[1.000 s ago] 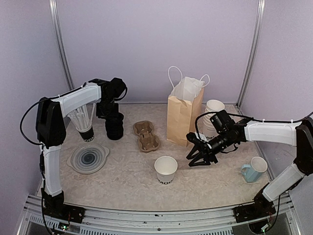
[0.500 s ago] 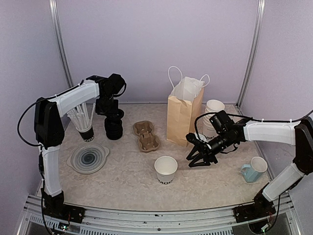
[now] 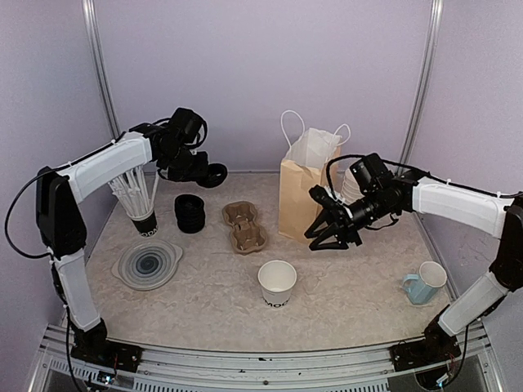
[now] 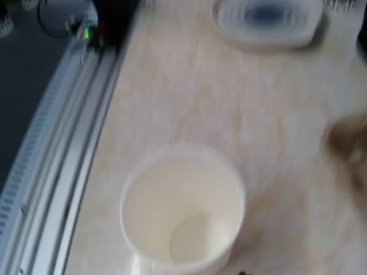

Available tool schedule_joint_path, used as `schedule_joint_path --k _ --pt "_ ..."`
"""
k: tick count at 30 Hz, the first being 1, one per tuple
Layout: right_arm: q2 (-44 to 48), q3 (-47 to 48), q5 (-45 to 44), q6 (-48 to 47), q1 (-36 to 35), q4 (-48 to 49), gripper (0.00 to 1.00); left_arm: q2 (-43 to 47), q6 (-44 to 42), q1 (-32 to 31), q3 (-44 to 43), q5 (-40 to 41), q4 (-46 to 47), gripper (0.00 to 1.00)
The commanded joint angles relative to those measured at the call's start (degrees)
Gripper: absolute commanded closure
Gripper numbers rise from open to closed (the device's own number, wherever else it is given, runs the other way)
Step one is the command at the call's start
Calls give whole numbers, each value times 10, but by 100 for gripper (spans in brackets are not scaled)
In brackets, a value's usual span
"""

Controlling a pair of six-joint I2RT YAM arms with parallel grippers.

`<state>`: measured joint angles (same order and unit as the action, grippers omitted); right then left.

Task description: Pack the takeout coffee

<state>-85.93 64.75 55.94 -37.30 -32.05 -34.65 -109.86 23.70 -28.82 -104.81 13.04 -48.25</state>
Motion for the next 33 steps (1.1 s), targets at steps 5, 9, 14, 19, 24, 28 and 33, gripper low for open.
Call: schedule_joint_path --k 5,9,14,19,24,28,33 --pt "6 174 33 129 4 1 46 117 -18 -72 108 -264 295 98" --pt "-7 241 20 185 4 30 36 164 73 -94 206 -350 485 98" --pt "-17 273 22 236 4 68 25 192 195 -108 318 -404 728 98" --pt "-28 278 5 284 1 104 5 189 255 -114 371 -415 835 97" --pt "-41 295 -63 299 -13 109 4 190 309 -120 420 -399 945 97" --pt "-56 315 -75 311 -25 116 1 176 346 -123 434 -401 1003 97" --pt "-79 348 -95 311 -48 112 1 162 345 -130 431 -388 1009 97"
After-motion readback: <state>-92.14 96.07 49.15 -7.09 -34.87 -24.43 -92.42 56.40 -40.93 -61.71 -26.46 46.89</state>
